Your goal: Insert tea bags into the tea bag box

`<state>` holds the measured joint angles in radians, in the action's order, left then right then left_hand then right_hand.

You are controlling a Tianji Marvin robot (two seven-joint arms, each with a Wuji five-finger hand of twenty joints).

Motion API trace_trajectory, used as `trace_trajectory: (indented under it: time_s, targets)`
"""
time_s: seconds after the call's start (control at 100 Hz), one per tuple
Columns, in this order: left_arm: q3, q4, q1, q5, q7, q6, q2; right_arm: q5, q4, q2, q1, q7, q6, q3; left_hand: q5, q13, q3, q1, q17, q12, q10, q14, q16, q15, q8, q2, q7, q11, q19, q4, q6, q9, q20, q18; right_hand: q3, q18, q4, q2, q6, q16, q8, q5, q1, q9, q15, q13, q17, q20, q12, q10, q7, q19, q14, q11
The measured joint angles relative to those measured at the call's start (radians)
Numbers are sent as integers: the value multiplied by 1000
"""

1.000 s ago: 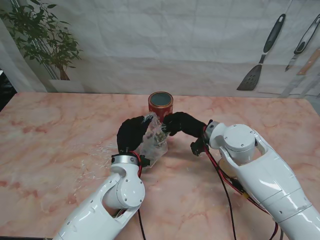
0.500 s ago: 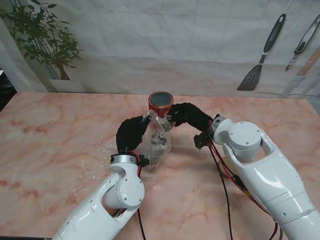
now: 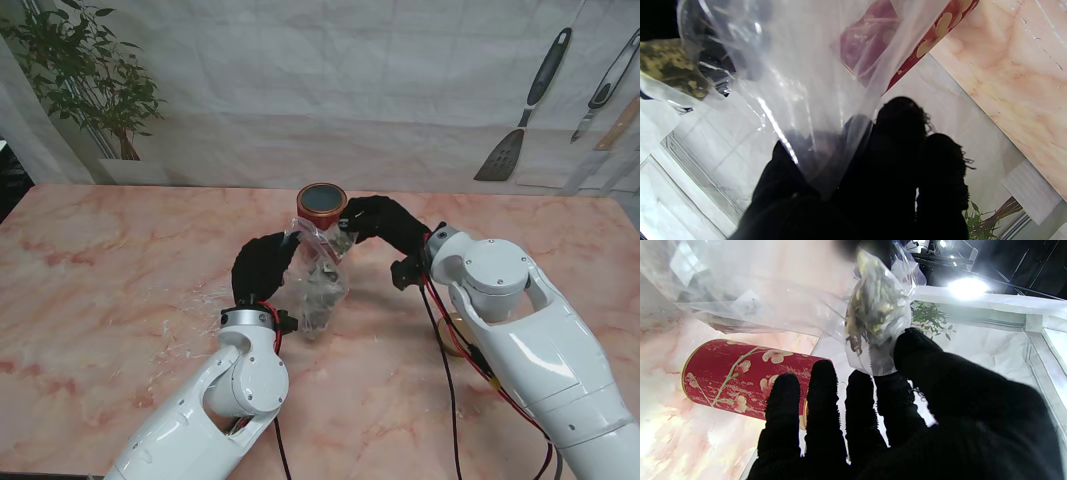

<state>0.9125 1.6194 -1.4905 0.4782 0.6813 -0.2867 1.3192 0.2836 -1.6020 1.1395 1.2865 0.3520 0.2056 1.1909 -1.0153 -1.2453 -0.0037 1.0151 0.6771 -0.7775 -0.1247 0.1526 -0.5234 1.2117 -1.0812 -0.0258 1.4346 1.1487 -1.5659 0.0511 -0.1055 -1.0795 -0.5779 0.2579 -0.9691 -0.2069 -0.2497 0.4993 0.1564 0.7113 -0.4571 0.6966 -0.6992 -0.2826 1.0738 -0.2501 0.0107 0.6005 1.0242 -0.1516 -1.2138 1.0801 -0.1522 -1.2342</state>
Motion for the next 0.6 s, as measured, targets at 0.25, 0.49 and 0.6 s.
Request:
trace_trajectory:
  time_s: [0.25, 0.49, 0.6]
  targets:
    - [-5, 0, 2, 1, -7, 0, -2, -9, 29, -14, -40, 74, 1, -57, 0, 0, 0, 0, 0, 0, 0, 0, 0, 0, 0, 0, 0, 0, 0, 0, 0, 0, 0, 0, 0, 0, 0, 0, 0, 0, 0, 0, 0, 0, 0, 0, 0, 0, 0, 0, 0, 0, 0, 0]
    - [-5, -1, 3, 7, -12, -11, -2, 24, 55, -15, -59, 106, -48, -91, 0, 0, 0, 0, 0, 1, 0, 0, 0, 0, 0, 0, 0, 0, 0, 0, 0, 0, 0, 0, 0, 0, 0, 0, 1, 0, -3, 0, 0, 0, 0, 0, 1, 0, 0, -1, 0, 0, 0, 0]
    - [2, 0, 2, 3, -5, -13, -1, 34, 52, -12, -53, 103, -55, -82, 0, 0, 0, 0, 0, 1, 0, 0, 0, 0, 0, 0, 0, 0, 0, 0, 0, 0, 0, 0, 0, 0, 0, 0, 2, 0, -4, 0, 0, -1, 0, 0, 2, 0, 0, -1, 0, 0, 0, 0]
